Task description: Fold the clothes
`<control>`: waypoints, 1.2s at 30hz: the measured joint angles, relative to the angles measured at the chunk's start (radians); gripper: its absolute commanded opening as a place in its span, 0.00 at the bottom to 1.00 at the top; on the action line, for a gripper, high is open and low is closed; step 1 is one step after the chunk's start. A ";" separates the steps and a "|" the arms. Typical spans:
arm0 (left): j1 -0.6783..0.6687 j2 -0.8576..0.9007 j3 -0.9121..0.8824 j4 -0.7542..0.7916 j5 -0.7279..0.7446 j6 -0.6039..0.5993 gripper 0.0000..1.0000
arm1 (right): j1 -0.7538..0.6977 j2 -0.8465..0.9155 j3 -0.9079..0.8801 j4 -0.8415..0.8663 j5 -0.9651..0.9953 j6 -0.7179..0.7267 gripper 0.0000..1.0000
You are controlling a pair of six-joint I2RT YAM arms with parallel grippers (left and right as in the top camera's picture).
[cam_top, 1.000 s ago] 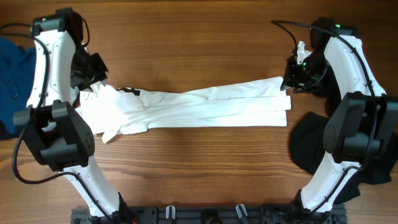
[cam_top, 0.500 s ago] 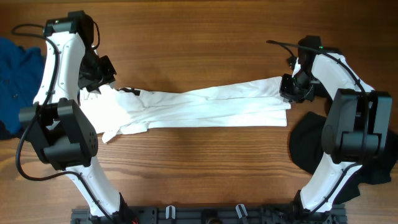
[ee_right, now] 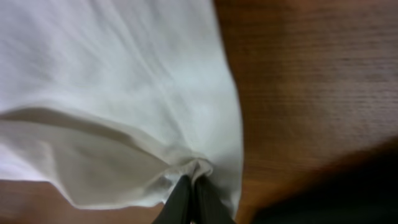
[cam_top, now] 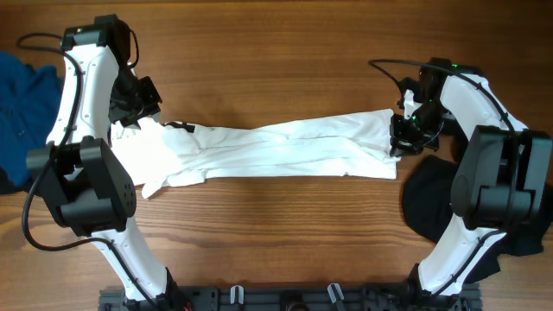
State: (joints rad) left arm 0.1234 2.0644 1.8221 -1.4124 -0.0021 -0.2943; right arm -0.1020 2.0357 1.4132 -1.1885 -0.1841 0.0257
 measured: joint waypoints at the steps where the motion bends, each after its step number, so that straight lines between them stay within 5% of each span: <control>1: 0.000 0.000 0.000 0.000 0.000 0.000 0.35 | 0.000 -0.002 0.000 -0.024 0.031 0.007 0.04; 9: 0.000 0.000 0.000 0.000 0.000 0.000 0.35 | 0.001 -0.002 0.000 -0.075 0.186 0.066 0.09; 14: 0.000 0.000 0.000 0.000 0.000 0.000 0.36 | 0.000 -0.002 0.000 -0.037 0.161 0.046 0.45; 21: 0.000 0.000 0.000 -0.001 0.000 0.000 0.36 | -0.023 -0.002 0.000 0.009 0.087 0.016 0.71; 29: 0.000 0.000 0.000 0.000 0.000 0.000 0.36 | -0.040 -0.005 -0.058 0.153 -0.037 -0.006 0.72; 36: 0.000 0.000 0.000 0.000 0.000 0.000 0.36 | -0.019 -0.068 -0.167 0.298 -0.124 -0.029 0.52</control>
State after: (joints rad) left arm 0.1234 2.0644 1.8217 -1.4128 -0.0021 -0.2947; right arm -0.1215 1.9682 1.2457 -0.8909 -0.3084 -0.0036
